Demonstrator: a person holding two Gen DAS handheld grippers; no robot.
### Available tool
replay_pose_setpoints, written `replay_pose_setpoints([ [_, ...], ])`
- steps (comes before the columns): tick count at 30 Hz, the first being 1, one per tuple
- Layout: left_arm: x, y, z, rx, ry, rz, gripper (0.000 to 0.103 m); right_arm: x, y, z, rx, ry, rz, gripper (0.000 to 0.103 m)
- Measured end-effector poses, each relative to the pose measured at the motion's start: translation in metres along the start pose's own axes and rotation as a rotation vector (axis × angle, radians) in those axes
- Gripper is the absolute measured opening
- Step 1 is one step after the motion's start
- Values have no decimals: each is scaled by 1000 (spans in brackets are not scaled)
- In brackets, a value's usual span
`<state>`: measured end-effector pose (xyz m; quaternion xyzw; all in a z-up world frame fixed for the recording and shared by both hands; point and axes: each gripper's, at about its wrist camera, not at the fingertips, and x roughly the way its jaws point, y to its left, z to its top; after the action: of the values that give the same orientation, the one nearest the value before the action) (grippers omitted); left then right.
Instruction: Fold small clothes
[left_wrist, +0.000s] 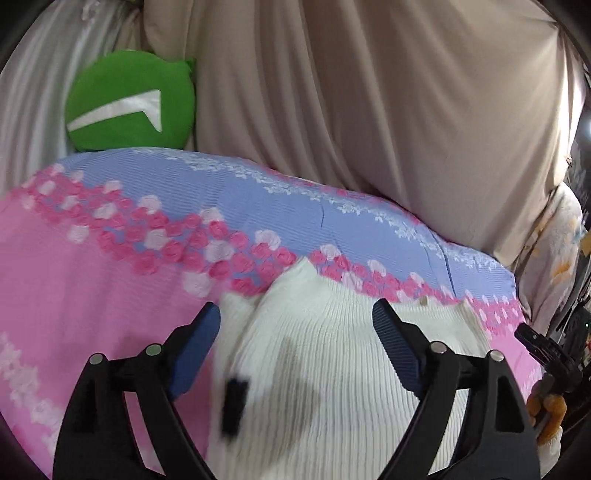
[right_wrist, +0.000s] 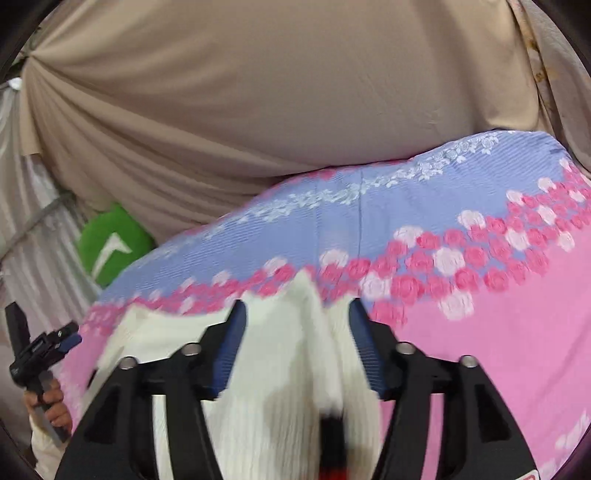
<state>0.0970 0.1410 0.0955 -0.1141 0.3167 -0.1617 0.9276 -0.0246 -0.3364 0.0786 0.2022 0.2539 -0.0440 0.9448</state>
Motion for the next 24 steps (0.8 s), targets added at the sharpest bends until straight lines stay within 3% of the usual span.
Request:
replay_pose_setpoints([
  [2, -18, 5, -21, -14, 45, -4, 82, -19, -4, -35, 20, 49, 17, 64],
  [5, -23, 16, -57, -76, 136, -8, 82, -34, -11, -81, 43, 116, -34, 64],
  [7, -19, 24, -79, -129, 186, -31, 82, -34, -16, -98, 67, 145, -31, 64],
  [9, -12, 28, -91, -167, 217, -45, 76, -28, -18, -104, 99, 157, -7, 64],
  [11, -6, 27, -94, -172, 228, -61, 58, -22, -15, -107, 104, 162, 5, 62],
  [12, -5, 25, -94, -166, 227, -40, 48, -20, -11, -106, 91, 156, -3, 54],
  [13, -4, 23, -93, -154, 230, -26, 12, -21, -7, -103, 82, 152, 5, 24],
  [14, -5, 23, -92, -156, 238, -28, 8, -23, -5, -100, 86, 147, 17, 10],
  [16, -18, 27, -86, -182, 228, -58, 7, -42, -3, -90, 112, 91, 47, 9],
  [19, -52, 31, -80, -140, 176, -16, 7, -81, -7, -81, 103, 15, -3, 8],
  [21, -62, 39, -85, -128, 193, 13, 7, -91, -14, -86, 106, 35, -39, 7],
  [24, -54, 55, -113, -136, 289, 70, 7, -89, -26, -108, 103, 121, -114, 7],
])
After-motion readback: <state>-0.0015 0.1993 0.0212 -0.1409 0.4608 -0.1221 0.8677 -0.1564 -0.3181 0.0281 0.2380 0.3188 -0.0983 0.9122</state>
